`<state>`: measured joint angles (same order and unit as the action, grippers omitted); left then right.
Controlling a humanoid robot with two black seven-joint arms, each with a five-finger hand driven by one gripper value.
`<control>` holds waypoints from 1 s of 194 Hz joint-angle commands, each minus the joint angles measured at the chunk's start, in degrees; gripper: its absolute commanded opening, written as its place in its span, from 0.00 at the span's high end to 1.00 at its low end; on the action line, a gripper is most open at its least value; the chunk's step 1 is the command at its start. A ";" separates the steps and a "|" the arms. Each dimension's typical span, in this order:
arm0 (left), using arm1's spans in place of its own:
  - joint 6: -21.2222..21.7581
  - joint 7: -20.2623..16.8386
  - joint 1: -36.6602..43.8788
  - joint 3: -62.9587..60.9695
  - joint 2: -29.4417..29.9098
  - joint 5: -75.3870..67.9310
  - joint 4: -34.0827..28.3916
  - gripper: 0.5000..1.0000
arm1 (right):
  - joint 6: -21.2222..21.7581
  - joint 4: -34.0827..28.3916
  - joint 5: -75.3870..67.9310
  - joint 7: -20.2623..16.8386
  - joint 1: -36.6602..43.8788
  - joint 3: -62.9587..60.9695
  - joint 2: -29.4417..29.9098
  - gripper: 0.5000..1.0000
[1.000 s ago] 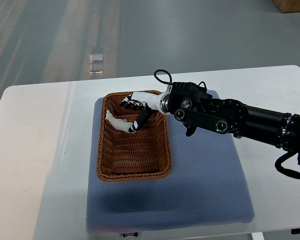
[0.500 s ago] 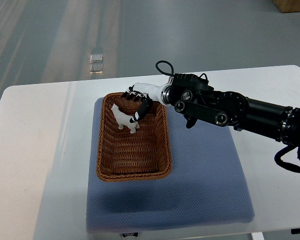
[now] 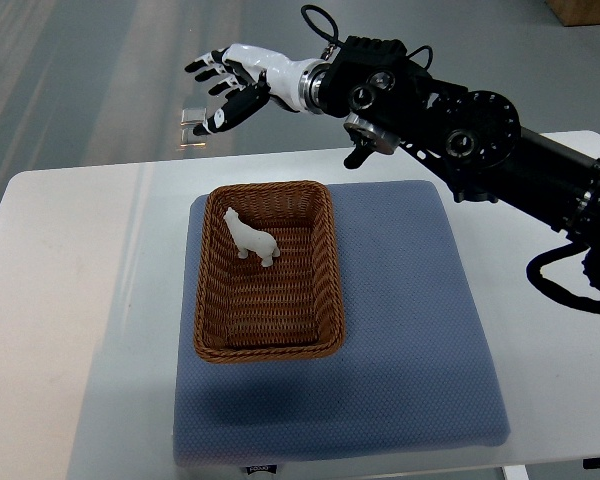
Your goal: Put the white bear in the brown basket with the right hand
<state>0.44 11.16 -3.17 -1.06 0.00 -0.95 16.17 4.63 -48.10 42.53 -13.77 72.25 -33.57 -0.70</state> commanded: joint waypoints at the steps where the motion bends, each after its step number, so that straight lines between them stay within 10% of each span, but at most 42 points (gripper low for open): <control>1: 0.00 0.00 0.01 -0.09 0.00 -0.10 0.09 0.00 | -0.15 0.12 -4.21 0.50 -5.28 -12.13 -0.71 0.15; 76: 0.00 0.00 0.01 -0.09 0.00 -0.10 0.61 0.00 | -3.93 4.68 -25.91 23.17 -24.88 -33.92 0.70 0.15; 194: 0.00 0.00 0.01 0.00 0.00 -0.10 0.61 0.00 | 8.20 11.54 -34.62 26.95 -30.77 -33.49 0.70 0.15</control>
<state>0.42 11.16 -3.20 -1.12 0.00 -1.07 16.80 11.58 -36.62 7.86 13.27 41.70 -67.30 0.01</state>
